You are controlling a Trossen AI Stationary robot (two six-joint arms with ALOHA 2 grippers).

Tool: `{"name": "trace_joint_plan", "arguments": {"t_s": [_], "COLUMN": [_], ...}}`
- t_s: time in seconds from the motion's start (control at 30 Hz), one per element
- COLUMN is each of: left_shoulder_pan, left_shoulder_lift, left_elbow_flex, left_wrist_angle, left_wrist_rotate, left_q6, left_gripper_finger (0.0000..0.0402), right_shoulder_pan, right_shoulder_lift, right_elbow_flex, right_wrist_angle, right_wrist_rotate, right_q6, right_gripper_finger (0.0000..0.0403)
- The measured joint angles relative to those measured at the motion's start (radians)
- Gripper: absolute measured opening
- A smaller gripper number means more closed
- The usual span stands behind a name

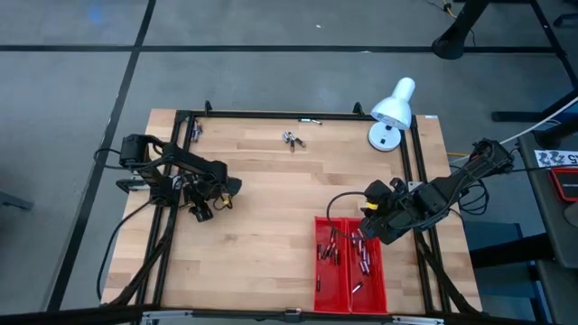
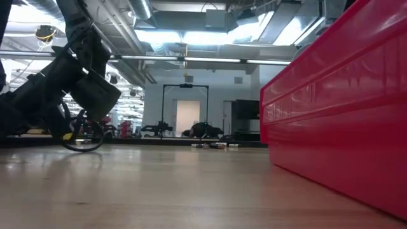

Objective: Sort batteries
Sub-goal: Put the black battery into the left red bin

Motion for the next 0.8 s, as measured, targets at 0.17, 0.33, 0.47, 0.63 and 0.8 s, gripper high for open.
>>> {"name": "trace_joint_plan", "arguments": {"t_s": [0.17, 0.33, 0.47, 0.63, 0.8], "left_shoulder_pan": [0.0, -0.002, -0.002, -0.018, -0.056], "left_shoulder_lift": [0.0, 0.0, -0.002, -0.027, -0.089], "left_elbow_flex": [-0.01, -0.016, -0.002, 0.066, 0.154], "left_wrist_angle": [0.025, 0.041, 0.038, 0.04, 0.059], "left_wrist_rotate": [0.014, 0.027, 0.027, 0.005, 0.005], "left_q6": [-0.006, -0.027, -0.031, -0.028, -0.076], "left_gripper_finger": [0.012, 0.0061, 0.0037, 0.0037, 0.0039], "right_shoulder_pan": [0.0, 0.0, 0.0, 0.0, 0.0], "right_shoulder_lift": [0.0, 0.0, 0.0, 0.0, 0.0], "right_elbow_flex": [0.0, 0.0, 0.0, 0.0, 0.0], "right_wrist_angle": [0.0, 0.008, 0.031, 0.034, 0.037], "right_wrist_rotate": [0.0, 0.001, 0.01, 0.027, 0.028], "right_q6": [0.0, 0.0, 0.0, 0.0, 0.0], "right_gripper_finger": [0.0138, 0.0138, 0.0138, 0.0138, 0.0138]}}
